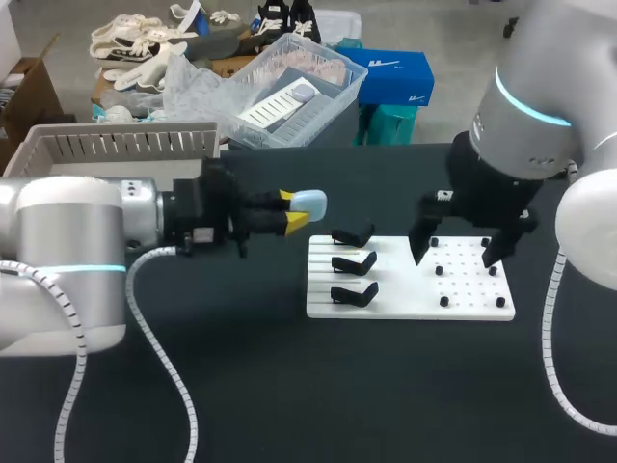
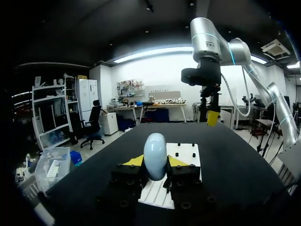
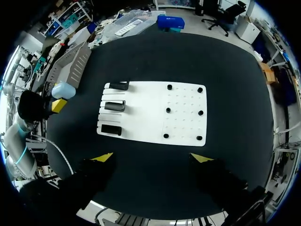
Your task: Pick up each earbud case from the left stands, insert the matching earbuds, close the lid, and place the case in the box.
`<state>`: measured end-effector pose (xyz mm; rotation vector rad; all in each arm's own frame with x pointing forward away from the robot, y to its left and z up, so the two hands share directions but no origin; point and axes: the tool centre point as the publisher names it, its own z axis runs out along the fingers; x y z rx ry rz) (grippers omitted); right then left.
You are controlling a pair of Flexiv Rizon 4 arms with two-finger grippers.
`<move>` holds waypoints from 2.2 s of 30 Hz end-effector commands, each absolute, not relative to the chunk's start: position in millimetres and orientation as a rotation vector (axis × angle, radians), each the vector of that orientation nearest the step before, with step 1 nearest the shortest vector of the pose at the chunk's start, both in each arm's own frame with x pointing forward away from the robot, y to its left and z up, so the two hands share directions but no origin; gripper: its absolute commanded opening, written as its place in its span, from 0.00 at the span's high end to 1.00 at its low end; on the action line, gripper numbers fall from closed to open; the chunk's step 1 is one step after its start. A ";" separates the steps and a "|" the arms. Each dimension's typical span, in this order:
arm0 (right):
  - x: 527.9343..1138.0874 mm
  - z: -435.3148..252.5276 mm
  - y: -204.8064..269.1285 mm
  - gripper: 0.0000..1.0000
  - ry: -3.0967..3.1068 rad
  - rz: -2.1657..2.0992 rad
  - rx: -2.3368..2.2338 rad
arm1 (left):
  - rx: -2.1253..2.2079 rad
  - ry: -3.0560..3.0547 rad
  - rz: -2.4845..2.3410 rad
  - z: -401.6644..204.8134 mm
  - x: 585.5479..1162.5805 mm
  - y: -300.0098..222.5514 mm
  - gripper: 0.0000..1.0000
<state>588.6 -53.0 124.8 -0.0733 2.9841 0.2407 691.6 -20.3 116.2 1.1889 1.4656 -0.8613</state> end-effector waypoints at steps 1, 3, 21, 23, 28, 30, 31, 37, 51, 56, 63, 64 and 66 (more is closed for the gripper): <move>581.3 124.8 -62.1 0.00 2.959 0.269 -0.059 | 1.049 1.547 -0.695 126.5 686.6 18.9 1.00; 581.3 124.8 -62.1 0.00 2.959 0.269 -0.059 | 0.999 1.585 -0.650 128.1 690.8 39.4 1.00; 581.3 124.8 -62.1 0.00 2.959 0.269 -0.059 | 0.753 1.779 -0.333 109.2 737.7 128.9 1.00; 581.3 124.8 -62.1 0.00 2.959 0.269 -0.059 | 0.727 1.790 -0.326 107.8 747.2 134.9 1.00; 581.3 124.8 -62.1 0.00 2.959 0.269 -0.059 | 0.703 1.819 -0.305 103.7 770.4 146.9 1.00; 581.3 124.8 -62.1 0.00 2.959 0.269 -0.059 | 0.690 1.840 -0.294 99.7 787.9 154.7 1.00; 581.3 124.8 -62.1 0.00 2.959 0.269 -0.059 | 0.687 1.845 -0.293 98.5 792.4 156.8 1.00; 581.3 124.8 -62.1 0.00 2.959 0.269 -0.059 | 0.644 1.884 -0.280 83.6 820.7 170.9 1.00; 581.3 124.8 -62.1 0.00 2.959 0.269 -0.059 | 0.676 1.898 -0.260 66.0 833.5 176.0 0.00; 581.3 124.8 -62.1 0.00 2.959 0.269 -0.059 | 0.723 1.836 -0.272 78.4 826.4 165.1 0.00; 581.3 124.8 -62.1 0.00 2.959 0.269 -0.059 | 0.776 1.723 -0.363 101.5 801.6 137.9 0.00; 581.3 124.8 -62.1 0.00 2.959 0.269 -0.059 | 0.783 1.711 -0.386 104.7 796.2 131.6 0.00; 581.3 124.8 -62.1 0.00 2.959 0.269 -0.059 | 0.796 1.691 -0.441 109.6 785.0 117.6 0.00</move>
